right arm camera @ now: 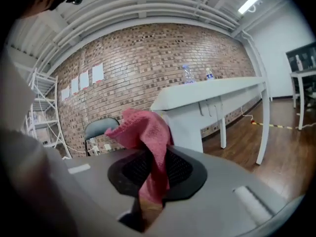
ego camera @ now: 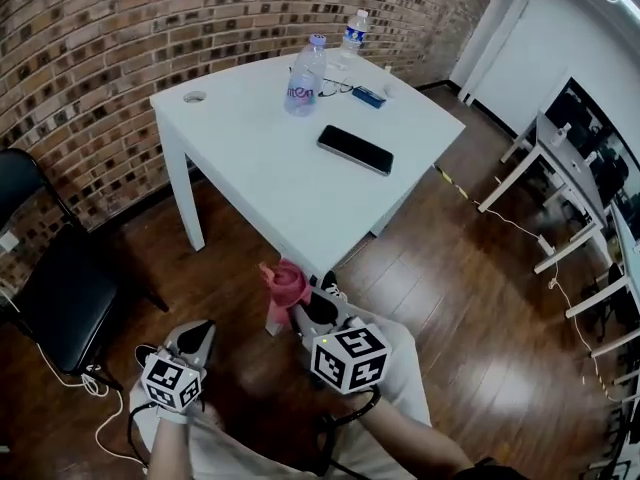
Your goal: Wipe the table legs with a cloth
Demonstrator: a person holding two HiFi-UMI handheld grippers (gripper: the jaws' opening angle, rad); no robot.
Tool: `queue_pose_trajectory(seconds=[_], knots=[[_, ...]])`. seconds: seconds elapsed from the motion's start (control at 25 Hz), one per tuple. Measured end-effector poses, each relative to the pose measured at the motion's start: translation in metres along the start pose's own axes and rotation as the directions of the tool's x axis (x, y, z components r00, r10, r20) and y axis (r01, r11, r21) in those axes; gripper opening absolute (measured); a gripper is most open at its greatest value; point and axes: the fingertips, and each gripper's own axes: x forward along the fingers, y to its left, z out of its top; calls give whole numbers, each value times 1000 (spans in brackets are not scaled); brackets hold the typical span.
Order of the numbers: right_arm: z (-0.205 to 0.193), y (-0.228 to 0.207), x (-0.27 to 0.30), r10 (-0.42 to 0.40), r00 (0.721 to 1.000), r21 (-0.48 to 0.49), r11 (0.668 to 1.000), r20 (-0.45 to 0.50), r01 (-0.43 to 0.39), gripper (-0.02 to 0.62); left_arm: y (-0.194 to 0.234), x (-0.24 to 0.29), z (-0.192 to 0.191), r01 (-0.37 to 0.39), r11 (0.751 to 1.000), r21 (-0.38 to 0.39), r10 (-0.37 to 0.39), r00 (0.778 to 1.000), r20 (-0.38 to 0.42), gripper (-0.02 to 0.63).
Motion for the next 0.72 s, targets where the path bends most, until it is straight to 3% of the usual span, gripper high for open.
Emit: queue_pose_trajectory(seconds=[0.24,0.52,0.72], knots=[[-7,-8,6,50,999,204,978,0,-49,51,-36,0,-14,51,996,78,-46,997,-61,0],[-4,-8,11,64,998,282,957,10,-64,51,-50,-10,-7,41,996,77,-37,998,-43,0],[-14,-17,14,41,999,292,956,-5,-38,51,-58,-4,-20,79,993,86,-73,995,-69,0]])
